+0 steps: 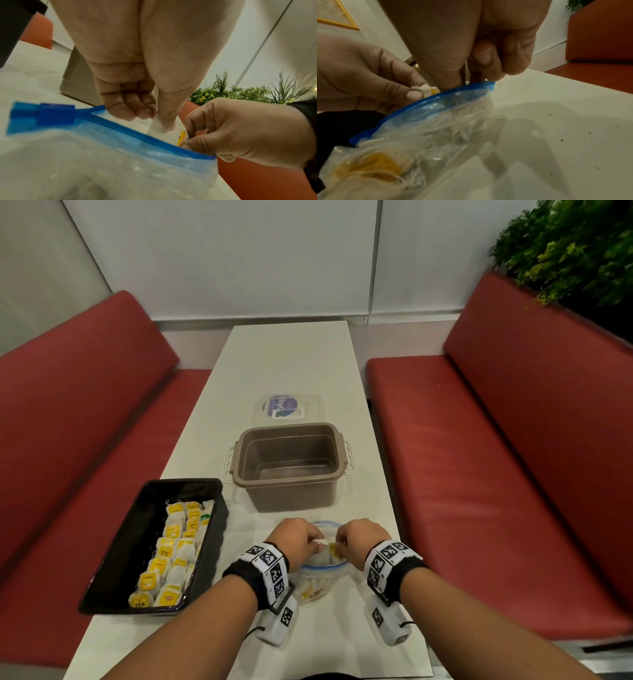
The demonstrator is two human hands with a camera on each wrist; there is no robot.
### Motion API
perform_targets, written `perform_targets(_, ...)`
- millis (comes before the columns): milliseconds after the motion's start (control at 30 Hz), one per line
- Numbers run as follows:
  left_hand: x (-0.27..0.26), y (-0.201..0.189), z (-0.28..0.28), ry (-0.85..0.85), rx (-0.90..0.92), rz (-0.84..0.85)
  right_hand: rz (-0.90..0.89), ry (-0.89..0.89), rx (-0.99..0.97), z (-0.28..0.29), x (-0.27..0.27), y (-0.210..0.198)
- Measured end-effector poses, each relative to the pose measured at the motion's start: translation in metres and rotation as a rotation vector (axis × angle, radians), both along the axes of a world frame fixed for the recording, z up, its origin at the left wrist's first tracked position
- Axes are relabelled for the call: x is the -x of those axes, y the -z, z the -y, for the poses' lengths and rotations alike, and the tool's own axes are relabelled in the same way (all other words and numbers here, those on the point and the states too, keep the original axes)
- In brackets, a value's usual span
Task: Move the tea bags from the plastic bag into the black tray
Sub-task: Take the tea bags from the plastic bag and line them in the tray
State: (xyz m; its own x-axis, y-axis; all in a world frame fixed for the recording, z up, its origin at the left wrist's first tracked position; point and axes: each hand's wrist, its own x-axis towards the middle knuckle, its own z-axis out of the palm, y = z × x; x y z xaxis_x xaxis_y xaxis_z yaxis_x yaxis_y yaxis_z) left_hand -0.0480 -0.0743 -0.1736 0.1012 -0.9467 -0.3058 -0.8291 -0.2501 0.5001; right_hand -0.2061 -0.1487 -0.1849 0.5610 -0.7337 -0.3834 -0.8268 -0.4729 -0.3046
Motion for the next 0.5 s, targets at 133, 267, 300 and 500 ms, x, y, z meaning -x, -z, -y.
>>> perform_targets(133,-0.006,-0.006,-0.001,-0.052,0.042,-0.006,-0.010,0.010,-0.004,-0.002,0.000,-0.004)
perform_targets(267,-0.014,-0.018,-0.003,-0.061,0.099,-0.036,0.022,0.081,-0.013,-0.005,-0.004,-0.011)
perform_targets(300,-0.017,-0.022,-0.003,-0.051,0.112,-0.041,0.035,0.107,-0.020,-0.005,-0.006,-0.014)
perform_targets(500,-0.041,-0.053,-0.007,0.006,0.165,-0.091,0.082,0.186,0.049,-0.010,-0.023,-0.029)
